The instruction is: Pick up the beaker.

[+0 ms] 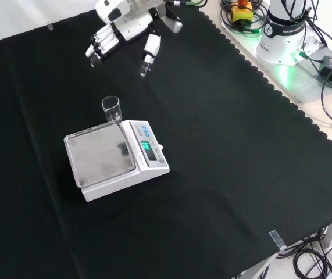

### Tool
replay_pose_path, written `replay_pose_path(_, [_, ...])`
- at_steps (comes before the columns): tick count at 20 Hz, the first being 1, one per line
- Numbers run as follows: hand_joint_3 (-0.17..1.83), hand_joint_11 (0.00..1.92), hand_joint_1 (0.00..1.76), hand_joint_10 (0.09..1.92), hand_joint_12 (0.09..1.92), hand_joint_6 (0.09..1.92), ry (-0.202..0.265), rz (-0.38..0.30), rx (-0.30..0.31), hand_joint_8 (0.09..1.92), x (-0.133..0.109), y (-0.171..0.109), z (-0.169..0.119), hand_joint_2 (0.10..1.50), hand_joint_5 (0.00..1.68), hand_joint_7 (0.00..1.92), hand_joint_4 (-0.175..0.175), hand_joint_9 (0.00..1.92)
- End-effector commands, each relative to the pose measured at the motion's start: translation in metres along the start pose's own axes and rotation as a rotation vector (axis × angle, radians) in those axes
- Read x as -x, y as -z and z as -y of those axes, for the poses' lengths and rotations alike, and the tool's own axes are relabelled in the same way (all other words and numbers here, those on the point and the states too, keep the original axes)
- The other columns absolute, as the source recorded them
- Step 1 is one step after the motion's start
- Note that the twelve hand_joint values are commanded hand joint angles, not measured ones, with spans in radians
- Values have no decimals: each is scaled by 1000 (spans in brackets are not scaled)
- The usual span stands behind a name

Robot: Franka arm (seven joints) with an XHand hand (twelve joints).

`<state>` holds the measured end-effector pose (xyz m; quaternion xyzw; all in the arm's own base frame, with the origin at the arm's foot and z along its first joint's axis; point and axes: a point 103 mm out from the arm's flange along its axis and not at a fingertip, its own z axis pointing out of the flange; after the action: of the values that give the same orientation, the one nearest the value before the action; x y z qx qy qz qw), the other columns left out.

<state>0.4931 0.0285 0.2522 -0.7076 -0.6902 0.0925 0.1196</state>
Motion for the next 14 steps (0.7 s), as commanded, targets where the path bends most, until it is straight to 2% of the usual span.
replay_pose_path(1, [-83, 0, 463, 312, 1444, 87, -21, 18, -23, 87, 9, -18, -25, 980, 187, 0, -109, 0])
replay_pose_path(6, [-82, 0, 471, 377, 1361, 87, -28, 8, -46, 87, 17, -30, -42, 983, 193, 13, -111, 0])
replay_pose_path(14, [-79, 0, 484, 427, 1382, 87, -46, 25, -105, 87, 36, -53, -67, 988, 199, 36, -111, 0])
